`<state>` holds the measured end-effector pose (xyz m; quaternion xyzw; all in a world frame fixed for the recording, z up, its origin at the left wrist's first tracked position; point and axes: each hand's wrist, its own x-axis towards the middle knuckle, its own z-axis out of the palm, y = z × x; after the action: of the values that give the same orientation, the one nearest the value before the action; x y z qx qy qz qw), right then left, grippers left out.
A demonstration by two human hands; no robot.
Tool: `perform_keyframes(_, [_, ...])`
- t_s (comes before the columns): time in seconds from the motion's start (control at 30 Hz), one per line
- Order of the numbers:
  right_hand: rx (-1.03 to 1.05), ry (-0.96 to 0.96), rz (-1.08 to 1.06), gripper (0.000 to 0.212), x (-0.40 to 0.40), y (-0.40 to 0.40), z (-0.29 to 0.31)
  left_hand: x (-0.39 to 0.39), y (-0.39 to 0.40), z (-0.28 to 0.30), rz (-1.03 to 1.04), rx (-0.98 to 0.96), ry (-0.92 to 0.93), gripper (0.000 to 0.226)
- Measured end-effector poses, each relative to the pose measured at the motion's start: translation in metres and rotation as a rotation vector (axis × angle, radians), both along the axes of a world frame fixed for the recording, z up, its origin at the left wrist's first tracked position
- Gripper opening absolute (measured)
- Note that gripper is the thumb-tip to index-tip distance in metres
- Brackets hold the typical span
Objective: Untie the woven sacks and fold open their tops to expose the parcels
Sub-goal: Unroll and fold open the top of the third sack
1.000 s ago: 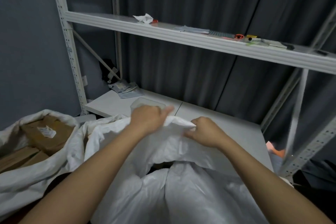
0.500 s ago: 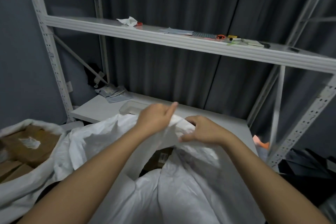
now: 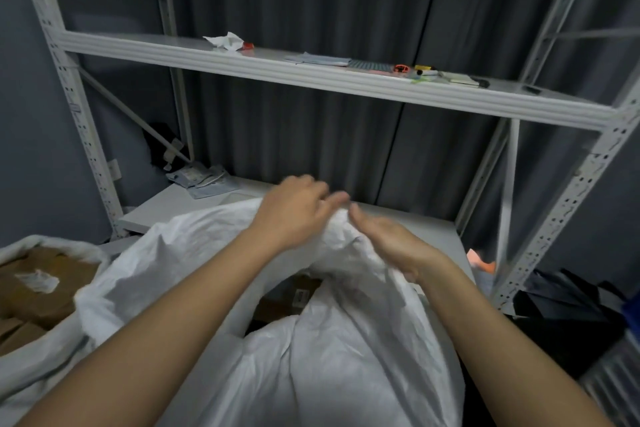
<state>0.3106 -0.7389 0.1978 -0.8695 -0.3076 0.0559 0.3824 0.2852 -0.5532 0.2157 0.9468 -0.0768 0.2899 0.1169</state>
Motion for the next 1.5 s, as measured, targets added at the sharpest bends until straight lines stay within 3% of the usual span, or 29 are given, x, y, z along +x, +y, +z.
perform_keyframes(0.03, [0.084, 0.186, 0.034, 0.061, 0.001, -0.003, 0.001, -0.007, -0.014, -0.005, -0.087, 0.028, 0.027, 0.050])
perform_keyframes(0.1, [0.174, 0.208, 0.022, 0.049, 0.001, -0.006, 0.002, -0.004, -0.017, 0.000, -0.050, -0.038, 0.142, 0.057])
perform_keyframes(0.13, [0.144, 0.094, -0.047, 0.038, 0.001, -0.007, -0.001, 0.003, -0.007, 0.009, 0.038, -0.111, 0.194, 0.061])
perform_keyframes(0.2, [0.012, -0.223, -0.205, 0.036, -0.004, -0.003, 0.001, 0.014, 0.014, 0.022, 0.137, -0.110, 0.159, 0.061])
perform_keyframes(0.23, [0.013, -0.204, -0.200, 0.038, -0.003, -0.003, -0.001, 0.015, 0.015, 0.022, 0.052, -0.084, 0.088, 0.055])
perform_keyframes(0.3, [0.152, 0.169, -0.004, 0.041, -0.007, -0.003, 0.004, 0.006, 0.000, 0.014, -0.207, 0.016, 0.039, 0.038])
perform_keyframes(0.37, [0.286, 0.386, 0.036, 0.035, -0.012, -0.005, 0.009, 0.000, -0.017, 0.005, -0.229, 0.112, 0.092, 0.042])
perform_keyframes(0.4, [0.260, 0.299, 0.007, 0.029, -0.014, -0.005, 0.008, 0.006, -0.015, 0.007, -0.137, 0.088, 0.121, 0.050])
perform_keyframes(0.47, [-0.045, -0.288, -0.214, 0.026, -0.014, -0.003, 0.002, 0.021, 0.000, 0.019, 0.063, -0.008, 0.172, 0.060])
perform_keyframes(0.5, [-0.087, -0.444, -0.293, 0.027, -0.015, -0.002, 0.003, 0.026, 0.006, 0.022, 0.062, -0.030, 0.139, 0.058])
perform_keyframes(0.53, [-0.057, -0.427, -0.305, 0.028, -0.013, -0.002, 0.000, 0.026, 0.006, 0.023, -0.026, -0.017, 0.081, 0.053])
perform_keyframes(0.63, [0.363, 0.308, -0.045, 0.024, -0.010, -0.006, 0.009, 0.011, -0.017, 0.009, -0.356, 0.115, -0.016, 0.038])
perform_keyframes(0.67, [0.392, 0.382, -0.024, 0.022, -0.011, -0.009, 0.011, 0.010, -0.022, 0.007, -0.354, 0.131, -0.016, 0.037])
perform_keyframes(0.7, [0.328, 0.309, -0.056, 0.021, -0.010, -0.010, 0.008, 0.017, -0.020, 0.007, -0.265, 0.106, -0.011, 0.040])
perform_keyframes(0.77, [0.079, -0.163, -0.197, 0.021, -0.010, -0.010, 0.002, 0.032, -0.009, 0.020, 0.005, 0.013, 0.028, 0.050])
perform_keyframes(0.8, [0.064, -0.252, -0.256, 0.022, -0.013, -0.008, 0.004, 0.038, -0.003, 0.024, 0.022, -0.004, 0.008, 0.052])
perform_keyframes(0.83, [0.167, -0.186, -0.278, 0.024, -0.012, -0.009, 0.003, 0.042, -0.002, 0.025, -0.059, -0.002, -0.029, 0.051])
perform_keyframes(0.93, [0.691, 0.623, -0.089, 0.023, -0.010, -0.011, 0.018, 0.029, -0.017, 0.015, -0.406, 0.096, 0.000, 0.050])
perform_keyframes(0.97, [0.684, 0.658, -0.094, 0.025, -0.008, -0.013, 0.019, 0.027, -0.020, 0.010, -0.445, 0.115, 0.036, 0.057])
perform_keyframes(1.0, [0.548, 0.521, -0.135, 0.026, -0.012, -0.014, 0.019, 0.031, -0.019, 0.009, -0.417, 0.125, 0.031, 0.064])
perform_keyframes(1.07, [0.140, -0.044, -0.277, 0.024, -0.018, -0.014, 0.009, 0.048, -0.010, 0.018, -0.245, 0.117, -0.007, 0.070])
perform_keyframes(1.1, [0.030, -0.275, -0.326, 0.022, -0.021, -0.013, 0.006, 0.056, -0.006, 0.023, -0.198, 0.101, 0.004, 0.065])
perform_keyframes(1.13, [0.048, -0.334, -0.334, 0.022, -0.022, -0.010, 0.005, 0.060, -0.005, 0.028, -0.215, 0.088, 0.028, 0.057])
perform_keyframes(1.17, [0.124, -0.256, -0.313, 0.024, -0.020, -0.009, 0.005, 0.061, -0.006, 0.029, -0.273, 0.082, 0.056, 0.048])
perform_keyframes(1.2, [0.287, -0.054, -0.273, 0.023, -0.016, -0.009, 0.009, 0.058, -0.008, 0.028, -0.358, 0.071, 0.075, 0.043])
perform_keyframes(1.27, [0.700, 0.488, -0.121, 0.017, -0.007, -0.010, 0.019, 0.046, -0.014, 0.021, -0.488, -0.001, 0.113, 0.045])
perform_keyframes(1.33, [0.904, 0.706, -0.097, 0.018, -0.001, -0.014, 0.025, 0.043, -0.017, 0.014, -0.493, -0.021, 0.185, 0.041])
perform_keyframes(1.37, [0.861, 0.630, -0.139, 0.019, -0.003, -0.016, 0.024, 0.045, -0.019, 0.014, -0.458, 0.009, 0.196, 0.036])
perform_keyframes(1.5, [0.429, -0.015, -0.333, 0.015, -0.023, -0.026, 0.014, 0.063, -0.022, 0.028, -0.391, 0.101, 0.116, 0.041])
